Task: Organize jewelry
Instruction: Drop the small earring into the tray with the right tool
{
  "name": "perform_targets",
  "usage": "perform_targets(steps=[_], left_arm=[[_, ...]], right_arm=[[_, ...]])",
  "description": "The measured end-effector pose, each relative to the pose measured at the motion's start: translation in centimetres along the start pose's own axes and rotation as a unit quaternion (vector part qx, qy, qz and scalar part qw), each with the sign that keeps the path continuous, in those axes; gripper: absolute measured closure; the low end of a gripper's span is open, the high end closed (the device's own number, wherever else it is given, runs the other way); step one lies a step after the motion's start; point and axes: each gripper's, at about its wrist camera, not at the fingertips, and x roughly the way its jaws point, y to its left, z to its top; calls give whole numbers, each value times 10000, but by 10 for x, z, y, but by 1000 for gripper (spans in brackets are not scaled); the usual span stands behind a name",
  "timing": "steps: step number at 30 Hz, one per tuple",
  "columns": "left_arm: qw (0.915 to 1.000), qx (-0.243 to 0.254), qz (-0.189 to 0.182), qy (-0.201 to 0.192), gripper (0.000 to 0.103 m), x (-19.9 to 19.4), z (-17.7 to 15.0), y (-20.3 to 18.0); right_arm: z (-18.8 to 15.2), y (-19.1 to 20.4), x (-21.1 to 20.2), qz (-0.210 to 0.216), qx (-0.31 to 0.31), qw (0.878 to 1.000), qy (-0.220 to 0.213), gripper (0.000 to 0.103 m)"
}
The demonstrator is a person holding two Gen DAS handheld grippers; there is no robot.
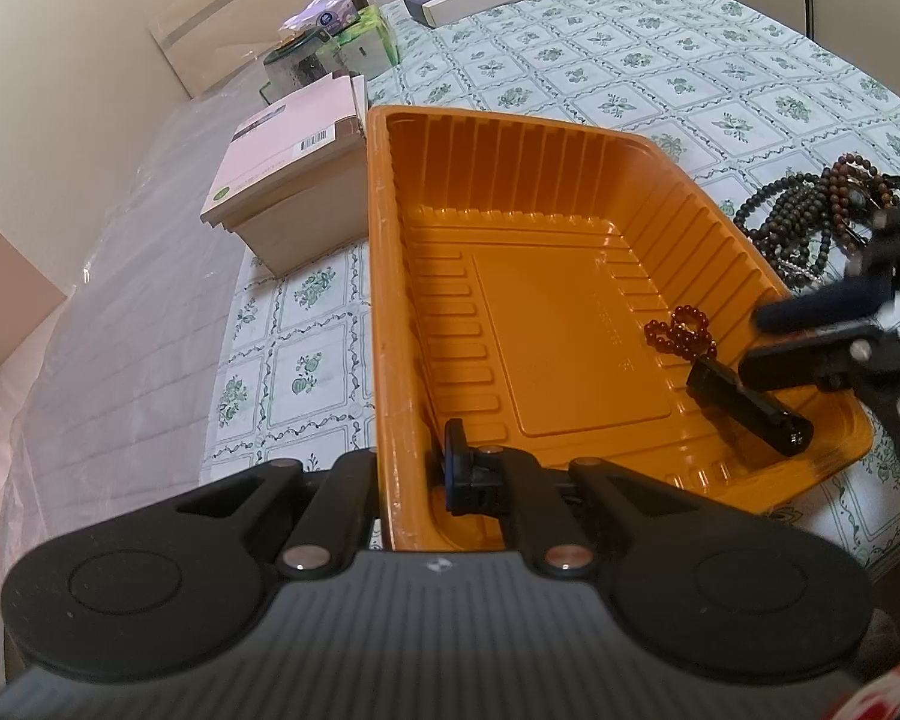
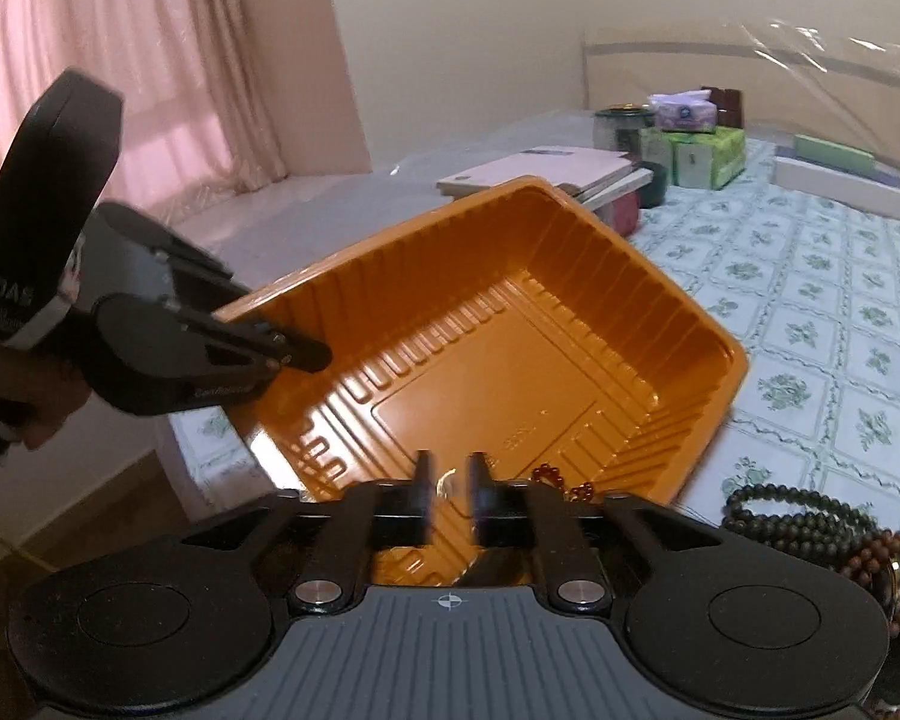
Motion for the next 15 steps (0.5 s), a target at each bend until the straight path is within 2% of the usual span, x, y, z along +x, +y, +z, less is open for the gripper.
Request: perform_targets(steps=[1, 8, 12, 15], left_arm=[[10000, 1, 1, -2, 99, 0, 0, 0], [10000, 4, 3, -9, 99, 0, 0, 0], [10000, -1, 2, -11, 99, 0, 0, 0], [10000, -12, 1, -8, 99, 0, 0, 0]], right_arm=[[1, -1, -4, -36, 55, 10000, -66, 48], [-13, -26, -47, -615, 489, 9960, -424, 47], [-38, -50, -73, -1219, 851, 9882, -362, 47], [-56, -72, -93, -1731, 1135, 9778, -337, 47]])
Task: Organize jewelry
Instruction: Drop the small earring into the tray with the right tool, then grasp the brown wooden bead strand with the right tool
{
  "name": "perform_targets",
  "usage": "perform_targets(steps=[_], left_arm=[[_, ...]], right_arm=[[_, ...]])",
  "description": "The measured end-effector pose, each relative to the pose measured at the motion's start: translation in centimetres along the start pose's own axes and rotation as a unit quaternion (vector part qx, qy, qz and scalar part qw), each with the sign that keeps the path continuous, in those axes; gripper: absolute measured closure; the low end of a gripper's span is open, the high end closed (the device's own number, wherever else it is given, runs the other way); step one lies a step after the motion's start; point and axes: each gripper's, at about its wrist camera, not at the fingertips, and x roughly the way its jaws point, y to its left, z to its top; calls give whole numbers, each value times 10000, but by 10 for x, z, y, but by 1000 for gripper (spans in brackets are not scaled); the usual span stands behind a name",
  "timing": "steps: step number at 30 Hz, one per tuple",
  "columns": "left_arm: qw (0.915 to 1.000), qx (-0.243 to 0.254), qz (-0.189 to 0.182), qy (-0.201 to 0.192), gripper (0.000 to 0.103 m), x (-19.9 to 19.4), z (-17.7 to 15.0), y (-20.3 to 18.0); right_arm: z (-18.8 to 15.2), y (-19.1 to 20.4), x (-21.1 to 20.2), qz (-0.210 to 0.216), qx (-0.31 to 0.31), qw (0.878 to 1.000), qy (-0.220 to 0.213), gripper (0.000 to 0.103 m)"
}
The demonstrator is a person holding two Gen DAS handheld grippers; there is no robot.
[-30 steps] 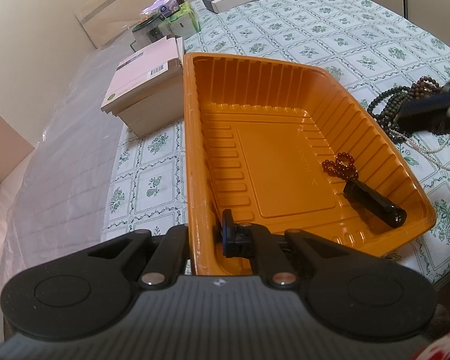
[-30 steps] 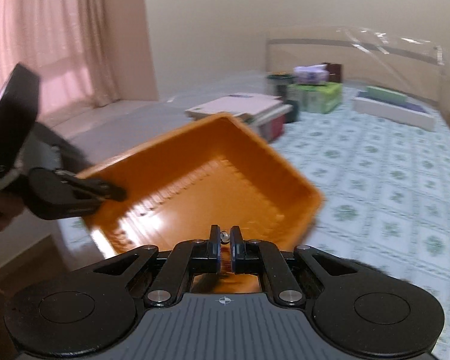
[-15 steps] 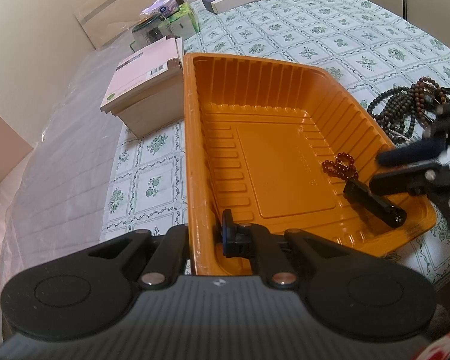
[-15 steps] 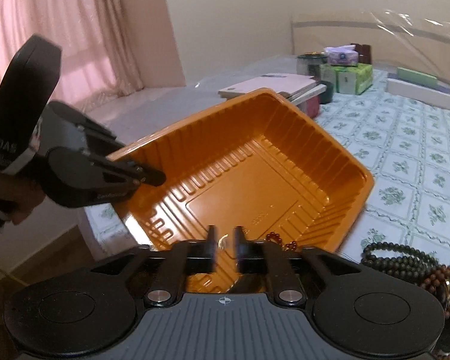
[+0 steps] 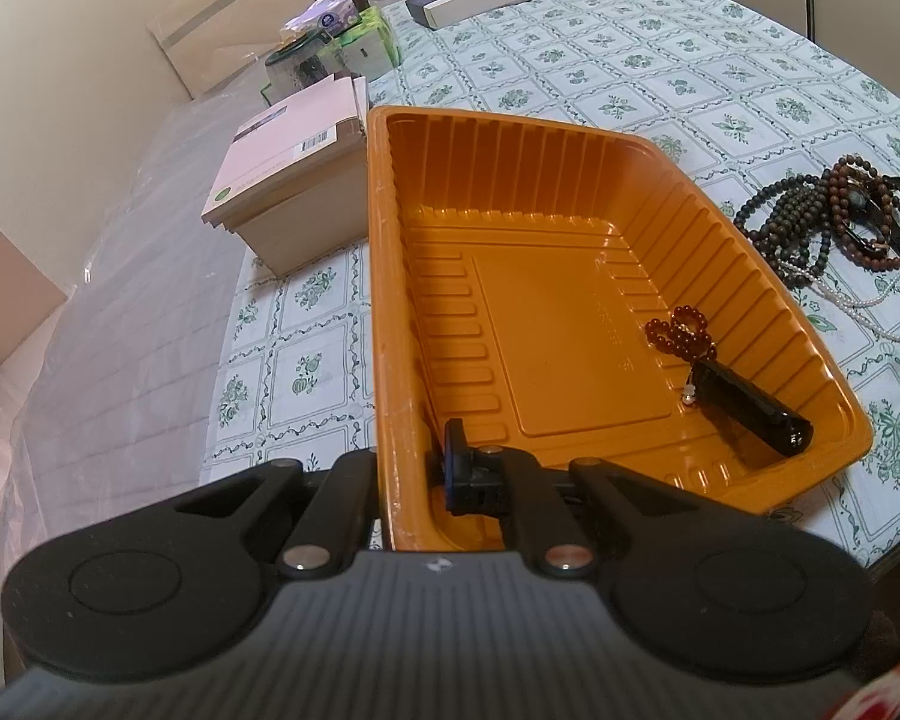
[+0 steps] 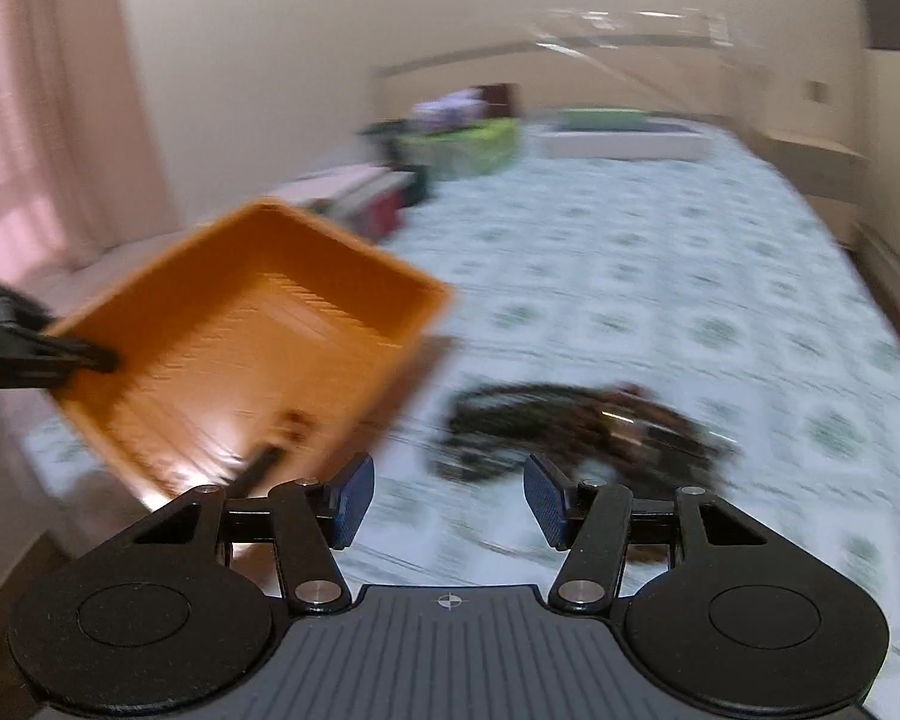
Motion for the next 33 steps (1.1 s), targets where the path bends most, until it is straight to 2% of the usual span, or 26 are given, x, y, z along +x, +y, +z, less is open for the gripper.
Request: perform_targets(steps=[5, 8, 16, 24, 26, 28, 33], left_arm=[[10000, -13, 11, 12, 99, -1, 0, -1], [10000, -9, 28, 19, 99, -1, 1, -2], [10000, 10, 53, 43, 99, -1, 1, -3], [10000, 38, 64, 46, 99, -1, 1, -3], [10000, 39, 64, 48, 99, -1, 1, -4], [10000, 35, 62, 46, 99, -1, 1, -4], [10000, 15, 46, 44, 98, -1, 0, -3]], right_arm=[[-8, -47, -14, -805, 447, 9958, -23, 47], [-8, -69, -17, -1074, 593, 9924, -13, 49], [-10, -89, 8, -1270, 459, 9902, 370, 71], [-11, -86, 40, -1259, 83, 9896, 688, 78], [-10, -82, 45, -1366, -124, 9880, 711, 83], [-10, -78, 49, -1438, -271, 9864, 748, 95], [-10, -71, 45, -1583, -474, 9836, 723, 97]])
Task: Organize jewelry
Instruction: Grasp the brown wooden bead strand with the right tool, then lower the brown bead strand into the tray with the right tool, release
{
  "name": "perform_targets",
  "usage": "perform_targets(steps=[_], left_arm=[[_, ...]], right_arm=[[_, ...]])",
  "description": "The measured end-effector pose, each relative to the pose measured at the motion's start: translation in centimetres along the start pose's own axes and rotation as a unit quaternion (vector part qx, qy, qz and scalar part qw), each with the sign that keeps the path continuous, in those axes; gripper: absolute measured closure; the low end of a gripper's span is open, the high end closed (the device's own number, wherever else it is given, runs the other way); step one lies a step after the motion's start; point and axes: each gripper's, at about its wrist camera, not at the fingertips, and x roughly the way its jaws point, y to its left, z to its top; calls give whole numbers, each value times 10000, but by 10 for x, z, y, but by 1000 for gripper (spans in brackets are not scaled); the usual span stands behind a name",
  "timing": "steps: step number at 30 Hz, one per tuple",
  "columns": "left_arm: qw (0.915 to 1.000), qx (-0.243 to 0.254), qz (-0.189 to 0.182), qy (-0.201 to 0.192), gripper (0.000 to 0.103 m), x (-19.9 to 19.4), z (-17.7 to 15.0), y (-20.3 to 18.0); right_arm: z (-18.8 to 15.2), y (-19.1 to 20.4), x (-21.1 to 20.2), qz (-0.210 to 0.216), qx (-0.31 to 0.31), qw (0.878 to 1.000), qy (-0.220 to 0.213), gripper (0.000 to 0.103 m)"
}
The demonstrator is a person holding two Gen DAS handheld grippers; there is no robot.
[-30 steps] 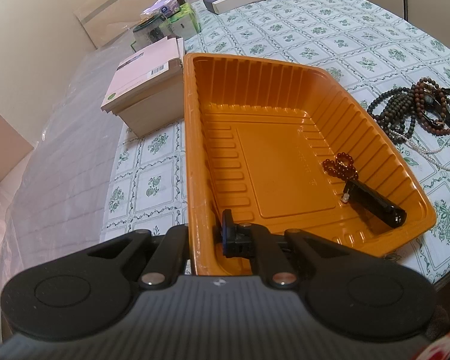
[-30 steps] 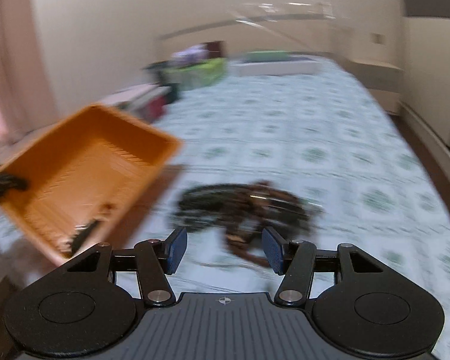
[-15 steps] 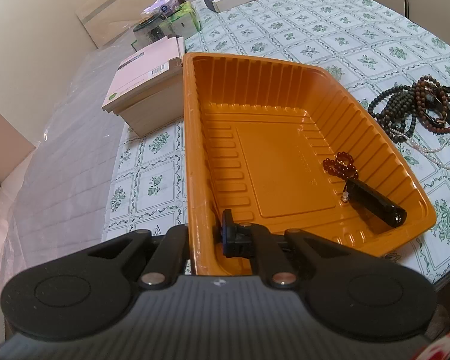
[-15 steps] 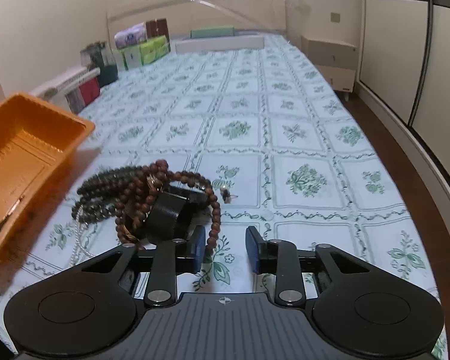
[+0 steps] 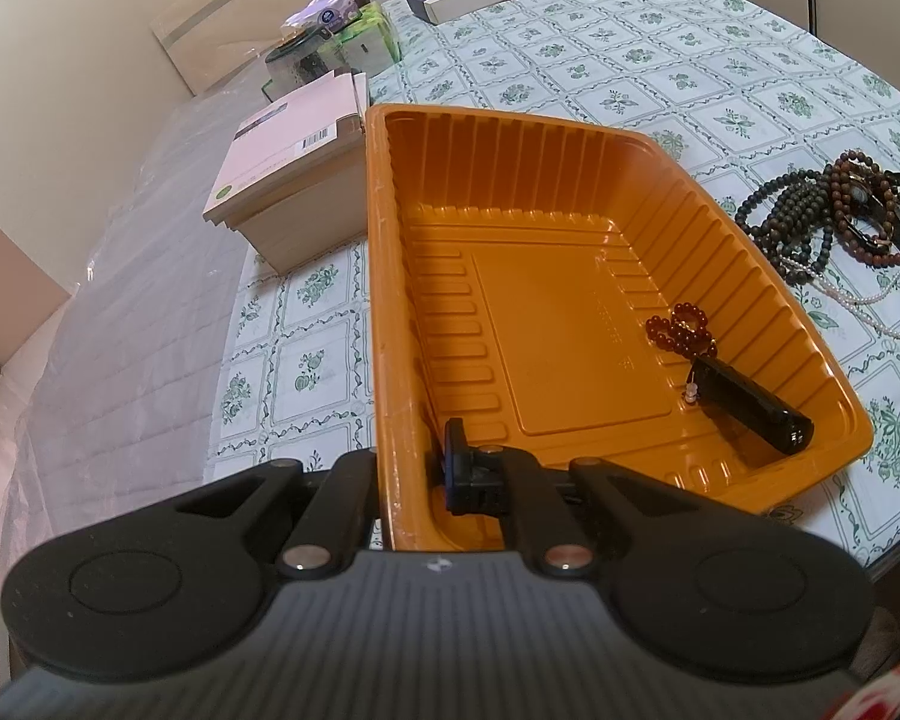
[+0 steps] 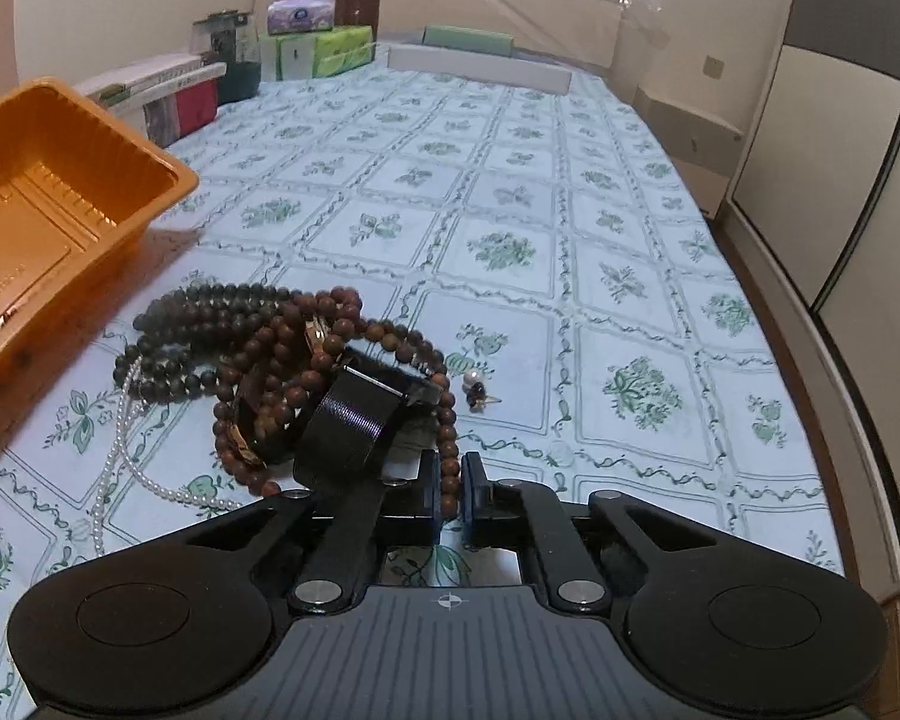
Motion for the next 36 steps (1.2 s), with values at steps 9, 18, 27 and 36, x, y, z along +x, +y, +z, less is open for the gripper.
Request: perform_targets(steps=[9, 18, 27, 36], left_arm=[[10000, 18, -4, -18, 99, 0, -1, 0], [10000, 18, -17, -27, 98, 0, -1, 1], [10000, 53, -38, -41, 99, -1, 0, 4], [9999, 76, -56, -53, 99, 1, 0, 5]], right_arm=[[33, 4, -57, 82, -130, 9960, -877, 97], [75, 17, -109, 334, -374, 9856, -1614, 97], [108, 36, -136, 571, -814, 9733, -2070, 97], [141, 68, -149, 1296, -1163, 9593, -2221, 97]])
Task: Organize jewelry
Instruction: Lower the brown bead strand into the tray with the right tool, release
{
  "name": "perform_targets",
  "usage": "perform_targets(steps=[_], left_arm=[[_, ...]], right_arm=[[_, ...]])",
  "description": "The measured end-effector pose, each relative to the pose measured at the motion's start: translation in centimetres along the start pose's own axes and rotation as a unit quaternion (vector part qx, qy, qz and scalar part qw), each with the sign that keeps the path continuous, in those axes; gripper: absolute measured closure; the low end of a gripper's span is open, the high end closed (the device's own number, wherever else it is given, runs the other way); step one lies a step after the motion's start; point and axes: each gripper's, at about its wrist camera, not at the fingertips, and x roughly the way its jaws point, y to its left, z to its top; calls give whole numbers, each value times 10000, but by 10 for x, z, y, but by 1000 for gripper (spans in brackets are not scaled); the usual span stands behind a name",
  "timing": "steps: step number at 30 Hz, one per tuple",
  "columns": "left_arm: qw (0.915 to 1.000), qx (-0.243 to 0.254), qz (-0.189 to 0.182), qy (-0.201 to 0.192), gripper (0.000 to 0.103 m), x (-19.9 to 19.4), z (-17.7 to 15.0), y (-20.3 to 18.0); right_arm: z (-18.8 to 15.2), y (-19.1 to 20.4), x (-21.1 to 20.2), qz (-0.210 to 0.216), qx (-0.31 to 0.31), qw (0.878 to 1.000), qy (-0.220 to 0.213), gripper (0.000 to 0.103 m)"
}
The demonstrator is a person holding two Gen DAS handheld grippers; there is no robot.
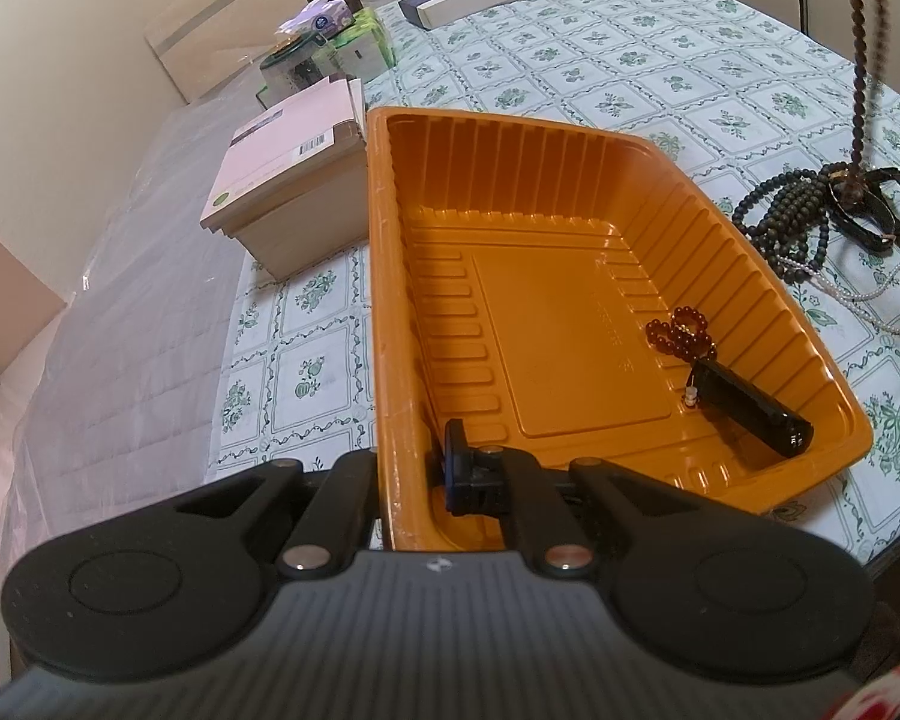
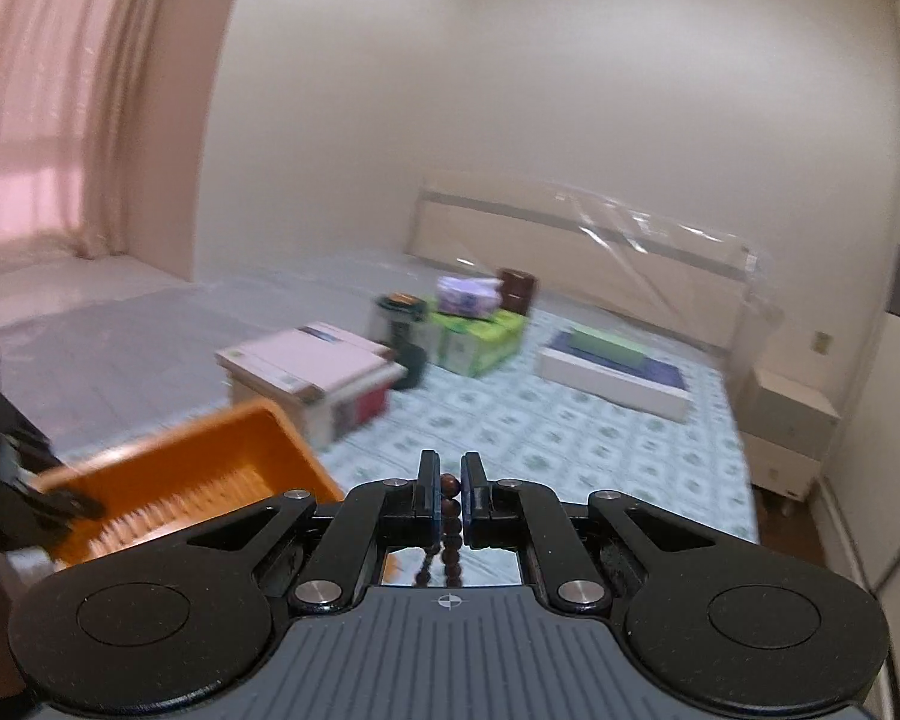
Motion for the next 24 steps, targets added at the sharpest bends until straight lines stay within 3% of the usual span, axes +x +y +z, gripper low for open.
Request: perform_targets(steps=[9, 18, 24], left_arm=[[10000, 52, -23, -14, 99, 1, 0, 2], [10000, 44, -32, -18, 99, 2, -1, 3], [10000, 35, -49, -18, 98, 4, -2, 3]], right_arm=[[42, 38, 23, 1017, -181, 9943, -259, 97], [28, 84, 77, 1626, -516, 9852, 172, 97], [1, 100, 114, 1970, -559, 9755, 802, 97]])
